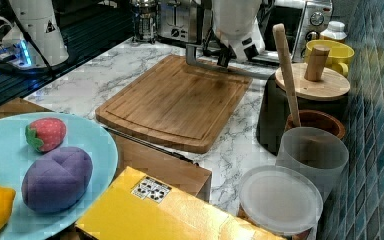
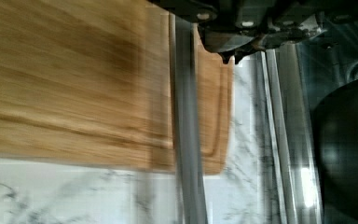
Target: Close the oven.
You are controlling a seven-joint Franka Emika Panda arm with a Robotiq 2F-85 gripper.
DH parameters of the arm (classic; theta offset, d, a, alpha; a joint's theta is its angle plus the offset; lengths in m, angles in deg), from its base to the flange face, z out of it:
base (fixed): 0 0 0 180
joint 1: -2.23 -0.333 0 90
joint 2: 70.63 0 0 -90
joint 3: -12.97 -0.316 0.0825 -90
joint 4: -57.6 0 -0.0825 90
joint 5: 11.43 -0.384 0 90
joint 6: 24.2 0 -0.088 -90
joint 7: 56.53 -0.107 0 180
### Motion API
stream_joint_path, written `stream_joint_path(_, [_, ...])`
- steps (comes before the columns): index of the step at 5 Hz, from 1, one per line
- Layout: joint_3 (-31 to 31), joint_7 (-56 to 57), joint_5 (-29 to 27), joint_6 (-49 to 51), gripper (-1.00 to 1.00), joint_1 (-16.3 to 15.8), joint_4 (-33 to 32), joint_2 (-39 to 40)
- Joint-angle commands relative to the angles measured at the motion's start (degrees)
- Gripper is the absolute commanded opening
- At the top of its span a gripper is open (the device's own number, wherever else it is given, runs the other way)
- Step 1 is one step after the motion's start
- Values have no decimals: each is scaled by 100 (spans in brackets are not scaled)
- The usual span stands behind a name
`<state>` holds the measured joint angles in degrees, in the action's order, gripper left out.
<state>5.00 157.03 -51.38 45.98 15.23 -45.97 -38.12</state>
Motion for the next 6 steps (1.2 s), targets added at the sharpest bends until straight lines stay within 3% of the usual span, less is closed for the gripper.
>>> stream_joint_path(1, [-689,-1259,1200,-226,-100,-1696,761,-1250])
stream_joint_path(2, [-611,-2112,2024,-550,-100,-2074,758,-1264])
stream_joint_path(4, [-523,-2814,2644,-700,-100,-2364,841,-1365])
stream_joint_path(5, [-353,-3637,3670,-984,-100,-2761,768,-1484])
stream_joint_path(6, [-269,-4397,4217,-1147,-100,-2885,657,-1709])
